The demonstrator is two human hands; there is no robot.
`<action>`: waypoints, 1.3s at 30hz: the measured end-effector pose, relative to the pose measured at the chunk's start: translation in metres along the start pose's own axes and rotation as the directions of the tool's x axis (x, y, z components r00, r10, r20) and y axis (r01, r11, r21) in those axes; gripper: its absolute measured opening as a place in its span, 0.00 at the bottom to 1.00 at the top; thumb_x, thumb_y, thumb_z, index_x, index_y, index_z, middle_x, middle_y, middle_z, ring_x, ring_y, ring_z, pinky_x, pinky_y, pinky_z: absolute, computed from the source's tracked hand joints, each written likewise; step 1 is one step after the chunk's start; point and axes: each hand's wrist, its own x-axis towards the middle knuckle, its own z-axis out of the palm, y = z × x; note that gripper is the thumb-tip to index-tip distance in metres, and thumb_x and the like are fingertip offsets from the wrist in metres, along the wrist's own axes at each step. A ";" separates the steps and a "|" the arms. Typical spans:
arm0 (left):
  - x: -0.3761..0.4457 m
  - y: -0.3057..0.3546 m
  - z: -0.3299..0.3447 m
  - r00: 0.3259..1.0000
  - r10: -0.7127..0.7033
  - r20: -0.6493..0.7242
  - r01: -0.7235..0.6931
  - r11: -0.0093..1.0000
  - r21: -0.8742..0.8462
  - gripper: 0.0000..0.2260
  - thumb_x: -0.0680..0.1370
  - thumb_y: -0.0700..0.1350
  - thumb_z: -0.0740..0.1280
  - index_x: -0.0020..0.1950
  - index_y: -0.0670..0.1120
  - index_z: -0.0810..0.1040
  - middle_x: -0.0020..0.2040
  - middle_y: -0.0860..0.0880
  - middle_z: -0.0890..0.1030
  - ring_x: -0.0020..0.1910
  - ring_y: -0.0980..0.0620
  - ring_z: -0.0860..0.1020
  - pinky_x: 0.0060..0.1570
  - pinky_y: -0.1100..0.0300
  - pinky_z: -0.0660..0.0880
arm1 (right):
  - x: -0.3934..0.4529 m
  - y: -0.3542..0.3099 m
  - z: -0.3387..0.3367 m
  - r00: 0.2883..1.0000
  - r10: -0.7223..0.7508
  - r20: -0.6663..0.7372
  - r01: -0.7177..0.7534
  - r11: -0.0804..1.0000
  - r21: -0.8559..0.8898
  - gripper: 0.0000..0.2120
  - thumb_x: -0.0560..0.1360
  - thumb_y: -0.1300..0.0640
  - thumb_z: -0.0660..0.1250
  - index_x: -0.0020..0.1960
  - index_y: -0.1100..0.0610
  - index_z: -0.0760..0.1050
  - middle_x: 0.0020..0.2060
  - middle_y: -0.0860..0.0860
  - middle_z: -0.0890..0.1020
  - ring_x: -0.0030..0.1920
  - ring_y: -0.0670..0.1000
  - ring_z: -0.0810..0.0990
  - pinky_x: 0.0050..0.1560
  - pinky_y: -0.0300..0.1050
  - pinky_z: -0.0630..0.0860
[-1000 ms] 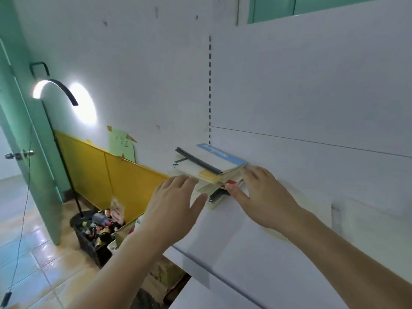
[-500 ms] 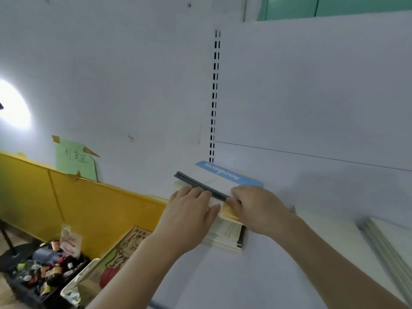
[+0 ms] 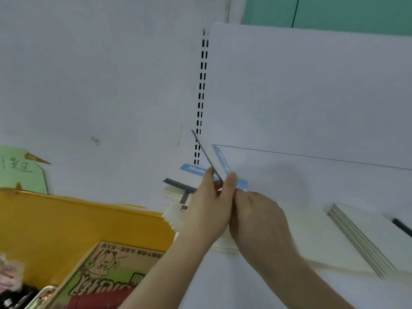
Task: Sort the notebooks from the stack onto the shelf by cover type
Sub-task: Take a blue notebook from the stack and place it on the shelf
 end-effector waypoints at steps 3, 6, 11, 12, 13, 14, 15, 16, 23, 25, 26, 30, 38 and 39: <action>0.006 -0.004 -0.002 0.983 -0.159 -0.097 0.125 0.950 -0.288 0.07 0.83 0.47 0.61 0.57 0.55 0.76 0.51 0.55 0.84 0.53 0.52 0.82 0.58 0.51 0.78 | -0.012 -0.008 0.002 0.988 -0.078 0.130 0.050 0.976 0.211 0.17 0.78 0.55 0.55 0.56 0.59 0.80 0.50 0.53 0.84 0.50 0.54 0.82 0.53 0.48 0.77; 0.013 -0.011 -0.016 0.972 -0.193 -0.131 0.130 0.914 -0.384 0.07 0.83 0.47 0.61 0.53 0.57 0.77 0.51 0.52 0.85 0.52 0.47 0.83 0.56 0.44 0.79 | -0.014 0.000 0.002 0.992 -0.023 0.125 -0.019 0.947 0.321 0.23 0.83 0.48 0.50 0.63 0.57 0.79 0.60 0.50 0.82 0.62 0.50 0.78 0.64 0.49 0.73; 0.012 -0.020 -0.053 0.947 -0.114 -0.300 0.042 0.971 -0.236 0.11 0.84 0.45 0.61 0.63 0.60 0.69 0.54 0.58 0.79 0.55 0.50 0.79 0.57 0.40 0.78 | 0.007 0.035 0.009 0.912 0.211 0.352 -0.276 0.950 0.146 0.20 0.82 0.50 0.56 0.71 0.56 0.70 0.70 0.51 0.73 0.70 0.51 0.69 0.68 0.41 0.62; 0.010 -0.022 -0.059 0.950 -0.116 -0.290 0.050 0.973 -0.223 0.12 0.84 0.45 0.61 0.64 0.60 0.68 0.54 0.58 0.79 0.55 0.49 0.78 0.57 0.39 0.78 | 0.010 0.043 0.017 0.884 0.194 0.425 -0.274 0.952 0.136 0.22 0.82 0.49 0.57 0.74 0.56 0.67 0.73 0.51 0.68 0.74 0.50 0.63 0.71 0.39 0.58; 0.008 -0.023 -0.063 0.951 -0.126 -0.282 0.066 0.975 -0.214 0.13 0.84 0.45 0.61 0.65 0.60 0.68 0.55 0.57 0.79 0.56 0.49 0.78 0.58 0.39 0.77 | 0.013 0.048 0.025 0.864 0.158 0.479 -0.259 0.954 0.151 0.24 0.81 0.48 0.58 0.74 0.57 0.65 0.74 0.50 0.66 0.75 0.50 0.61 0.71 0.38 0.55; 0.007 -0.025 -0.067 0.950 -0.139 -0.279 0.081 0.975 -0.209 0.12 0.84 0.45 0.60 0.65 0.59 0.68 0.55 0.56 0.79 0.56 0.48 0.78 0.58 0.39 0.77 | 0.016 0.053 0.032 0.845 0.112 0.523 -0.238 0.954 0.181 0.24 0.81 0.46 0.60 0.73 0.57 0.67 0.72 0.50 0.68 0.74 0.51 0.61 0.70 0.38 0.56; 0.005 -0.027 -0.070 0.948 -0.154 -0.280 0.097 0.974 -0.206 0.12 0.84 0.45 0.60 0.64 0.59 0.68 0.56 0.56 0.79 0.56 0.48 0.77 0.58 0.38 0.77 | 0.020 0.055 0.037 0.830 0.070 0.554 -0.214 0.957 0.199 0.21 0.80 0.45 0.60 0.68 0.57 0.72 0.67 0.49 0.73 0.71 0.52 0.66 0.65 0.38 0.61; 0.004 -0.027 -0.072 0.945 -0.166 -0.283 0.109 0.972 -0.208 0.11 0.84 0.45 0.60 0.64 0.59 0.68 0.56 0.55 0.79 0.56 0.48 0.77 0.58 0.38 0.77 | 0.023 0.055 0.039 0.816 0.047 0.575 -0.198 0.959 0.202 0.17 0.80 0.43 0.60 0.58 0.56 0.75 0.58 0.48 0.77 0.63 0.53 0.72 0.57 0.39 0.65; -0.002 -0.025 -0.075 0.939 -0.210 -0.272 0.143 0.958 -0.248 0.09 0.84 0.44 0.59 0.62 0.57 0.68 0.55 0.52 0.79 0.54 0.47 0.78 0.54 0.39 0.79 | 0.024 0.052 0.030 0.878 0.128 0.461 -0.144 0.990 -0.001 0.19 0.83 0.43 0.49 0.38 0.49 0.65 0.31 0.47 0.71 0.37 0.53 0.72 0.37 0.46 0.65; -0.003 -0.024 -0.075 0.935 -0.195 -0.297 0.119 0.959 -0.258 0.11 0.84 0.44 0.59 0.63 0.58 0.68 0.56 0.53 0.79 0.55 0.48 0.77 0.56 0.38 0.78 | 0.025 0.058 0.026 0.925 0.171 0.341 -0.159 0.985 -0.063 0.19 0.83 0.43 0.46 0.39 0.49 0.66 0.29 0.47 0.70 0.32 0.52 0.71 0.34 0.45 0.65; -0.003 -0.023 -0.074 0.934 -0.191 -0.302 0.110 0.958 -0.266 0.11 0.84 0.44 0.59 0.64 0.58 0.68 0.56 0.53 0.79 0.55 0.47 0.77 0.56 0.38 0.78 | 0.025 0.062 0.024 0.945 0.177 0.274 -0.164 0.984 -0.067 0.19 0.83 0.43 0.47 0.39 0.50 0.66 0.27 0.46 0.69 0.29 0.51 0.70 0.30 0.45 0.63; -0.005 -0.016 -0.064 0.949 -0.203 -0.241 0.109 0.929 -0.354 0.13 0.85 0.43 0.59 0.63 0.61 0.70 0.54 0.53 0.81 0.52 0.47 0.81 0.51 0.41 0.82 | 0.022 0.059 0.007 0.973 0.223 -0.068 -0.221 0.975 0.040 0.21 0.83 0.49 0.53 0.34 0.56 0.68 0.21 0.44 0.60 0.20 0.53 0.62 0.25 0.40 0.56; -0.010 -0.002 -0.020 0.979 -0.186 -0.086 0.121 0.862 -0.492 0.09 0.83 0.57 0.60 0.57 0.58 0.77 0.52 0.53 0.86 0.52 0.51 0.84 0.50 0.47 0.82 | -0.011 -0.022 0.009 0.998 0.016 -0.065 -0.006 0.988 0.152 0.17 0.79 0.51 0.57 0.52 0.57 0.82 0.47 0.51 0.85 0.48 0.52 0.84 0.45 0.45 0.81; -0.011 -0.003 -0.018 0.981 -0.179 -0.069 0.122 0.860 -0.496 0.09 0.83 0.56 0.62 0.58 0.56 0.78 0.52 0.53 0.86 0.53 0.51 0.84 0.54 0.47 0.81 | -0.015 -0.026 0.015 1.000 -0.004 -0.017 0.007 0.982 0.191 0.18 0.80 0.51 0.57 0.59 0.58 0.81 0.55 0.52 0.84 0.57 0.52 0.82 0.53 0.47 0.80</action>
